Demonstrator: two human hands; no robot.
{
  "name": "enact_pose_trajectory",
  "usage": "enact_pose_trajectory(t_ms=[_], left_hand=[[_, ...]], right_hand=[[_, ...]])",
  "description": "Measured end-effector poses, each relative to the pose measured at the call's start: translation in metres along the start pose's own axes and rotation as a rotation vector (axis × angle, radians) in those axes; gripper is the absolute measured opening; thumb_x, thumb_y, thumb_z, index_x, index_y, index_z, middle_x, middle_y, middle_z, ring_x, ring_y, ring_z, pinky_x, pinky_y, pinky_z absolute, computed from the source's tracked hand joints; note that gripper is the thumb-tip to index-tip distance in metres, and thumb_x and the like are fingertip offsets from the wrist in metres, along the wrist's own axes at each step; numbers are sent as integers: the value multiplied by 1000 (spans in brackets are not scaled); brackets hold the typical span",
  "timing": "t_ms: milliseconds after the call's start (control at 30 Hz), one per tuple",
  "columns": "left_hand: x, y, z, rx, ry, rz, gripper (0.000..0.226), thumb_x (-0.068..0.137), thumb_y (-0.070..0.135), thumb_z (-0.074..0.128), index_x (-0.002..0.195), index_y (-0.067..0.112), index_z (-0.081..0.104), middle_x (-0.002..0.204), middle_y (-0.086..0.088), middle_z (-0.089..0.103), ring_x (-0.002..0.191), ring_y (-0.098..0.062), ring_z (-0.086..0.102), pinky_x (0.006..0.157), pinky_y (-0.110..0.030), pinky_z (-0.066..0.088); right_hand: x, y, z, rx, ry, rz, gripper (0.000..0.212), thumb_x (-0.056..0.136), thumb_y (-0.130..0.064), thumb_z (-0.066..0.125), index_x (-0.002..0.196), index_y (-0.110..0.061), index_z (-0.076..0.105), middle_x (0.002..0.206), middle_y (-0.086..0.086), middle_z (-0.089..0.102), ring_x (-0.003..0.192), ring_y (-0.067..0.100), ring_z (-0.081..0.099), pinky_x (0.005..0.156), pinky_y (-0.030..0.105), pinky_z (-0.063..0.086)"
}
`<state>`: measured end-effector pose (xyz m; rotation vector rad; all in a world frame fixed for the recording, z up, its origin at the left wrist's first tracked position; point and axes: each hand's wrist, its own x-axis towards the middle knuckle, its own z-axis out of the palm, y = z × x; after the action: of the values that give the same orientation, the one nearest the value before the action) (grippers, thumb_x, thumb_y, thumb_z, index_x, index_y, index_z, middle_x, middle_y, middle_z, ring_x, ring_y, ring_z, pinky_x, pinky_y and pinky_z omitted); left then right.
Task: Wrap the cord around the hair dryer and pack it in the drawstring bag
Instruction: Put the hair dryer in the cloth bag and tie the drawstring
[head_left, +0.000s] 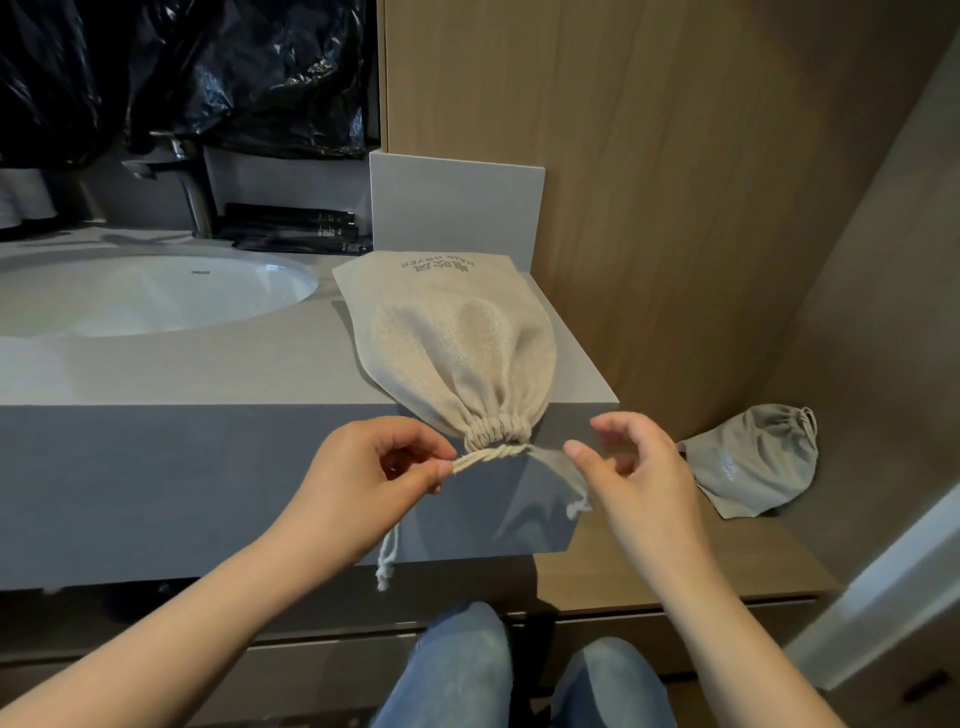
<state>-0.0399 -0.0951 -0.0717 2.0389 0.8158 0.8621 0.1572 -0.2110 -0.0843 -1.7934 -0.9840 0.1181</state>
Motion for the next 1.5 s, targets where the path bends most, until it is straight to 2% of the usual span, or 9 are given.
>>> enact_pose_trajectory(t_ms=[100, 200, 367, 600, 800, 900, 1033, 1167, 1500], left_hand=[[-3, -4, 1, 15, -10, 27, 14, 81, 11, 75, 81, 25, 75, 73, 7, 73, 70, -8, 70, 74, -32, 57], [-8, -10, 1, 28, -44, 61, 13, 82, 14, 75, 83, 27, 75, 78, 14, 73, 75, -3, 69, 75, -25, 56], [-10, -15, -12, 47, -28, 82, 12, 84, 19, 73, 86, 31, 75, 83, 21, 71, 80, 1, 67, 75, -15, 53], [7, -4, -28, 34, -11, 159, 11, 85, 21, 71, 92, 30, 74, 84, 19, 72, 82, 0, 68, 75, -18, 54], [45, 22, -26, 44, 7, 233, 24, 85, 26, 71, 108, 28, 67, 105, 15, 66, 101, 2, 61, 79, -15, 54], [69, 37, -16, 8, 10, 233, 27, 81, 23, 76, 104, 31, 64, 109, 11, 65, 101, -1, 62, 73, -9, 50], [91, 67, 3, -29, -28, 275, 24, 81, 22, 76, 102, 27, 66, 103, 8, 68, 90, 1, 63, 67, -8, 47], [108, 104, 24, 14, -111, 340, 20, 83, 27, 73, 102, 24, 67, 97, 12, 69, 88, 2, 65, 75, -12, 49], [162, 132, 103, 99, -191, 377, 16, 84, 23, 73, 100, 23, 68, 93, 12, 68, 86, 0, 64, 77, -16, 50]], right_hand=[[-16, -10, 12, 99, -130, 91, 35, 83, -48, 63, 75, -14, 68, 65, 0, 65, 59, 12, 58, 54, 20, 46], [-19, -28, 31, 462, -483, 478, 52, 82, -54, 60, 94, -4, 70, 80, 10, 74, 70, 18, 68, 64, 28, 56], [3, -47, 41, 839, -419, 598, 46, 83, -43, 66, 107, -3, 68, 98, 17, 74, 91, 25, 73, 76, 30, 61], [38, -69, 20, 443, -151, 370, 30, 88, -37, 64, 96, -8, 68, 92, 9, 74, 83, 20, 74, 83, 38, 60], [95, -100, -18, 444, 24, 230, 9, 90, -30, 53, 88, -24, 60, 104, 4, 66, 92, 17, 66, 76, 33, 60], [121, -112, -39, 339, 136, 105, 13, 87, -36, 53, 79, -27, 58, 99, 4, 67, 91, 21, 66, 84, 43, 58], [152, -133, -75, 198, 253, -73, 37, 78, -41, 55, 77, -5, 61, 79, 11, 64, 76, 22, 63, 72, 41, 55], [176, -141, -112, 44, 277, -205, 29, 82, -36, 56, 67, -11, 50, 65, 4, 39, 61, 15, 37, 56, 33, 30], [194, -35, -208, -497, 194, -155, 44, 78, -36, 67, 54, -12, 40, 55, 5, 37, 54, 19, 38, 51, 34, 27]])
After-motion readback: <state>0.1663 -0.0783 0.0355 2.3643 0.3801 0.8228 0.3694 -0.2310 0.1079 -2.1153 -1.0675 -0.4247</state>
